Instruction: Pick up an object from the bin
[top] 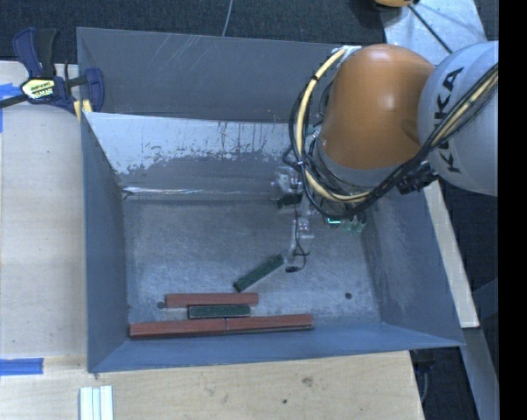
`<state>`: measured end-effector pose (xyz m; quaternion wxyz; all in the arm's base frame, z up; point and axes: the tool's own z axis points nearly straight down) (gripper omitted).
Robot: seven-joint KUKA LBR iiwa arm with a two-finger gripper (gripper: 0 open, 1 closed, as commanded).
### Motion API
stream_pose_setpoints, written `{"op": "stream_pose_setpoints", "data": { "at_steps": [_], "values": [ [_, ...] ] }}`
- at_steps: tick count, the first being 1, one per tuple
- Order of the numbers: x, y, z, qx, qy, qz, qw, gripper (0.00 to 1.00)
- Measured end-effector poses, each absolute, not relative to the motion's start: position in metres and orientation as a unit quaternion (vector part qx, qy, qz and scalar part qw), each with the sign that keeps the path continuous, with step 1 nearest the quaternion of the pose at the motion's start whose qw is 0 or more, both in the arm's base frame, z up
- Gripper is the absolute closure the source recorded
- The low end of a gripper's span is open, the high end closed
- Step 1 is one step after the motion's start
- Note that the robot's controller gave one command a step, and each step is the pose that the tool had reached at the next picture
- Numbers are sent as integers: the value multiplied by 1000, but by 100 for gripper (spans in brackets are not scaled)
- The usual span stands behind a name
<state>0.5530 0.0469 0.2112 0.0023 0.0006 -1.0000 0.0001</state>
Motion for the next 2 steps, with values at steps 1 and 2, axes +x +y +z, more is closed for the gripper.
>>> {"op": "stream_pose_setpoints", "data": {
  "at_steps": [1, 2],
  "values": [
    [555, 47, 215, 0, -1000, 0, -2, 0],
    [547, 65, 162, 22, -1000, 0, -5, 0]
  ]
}}
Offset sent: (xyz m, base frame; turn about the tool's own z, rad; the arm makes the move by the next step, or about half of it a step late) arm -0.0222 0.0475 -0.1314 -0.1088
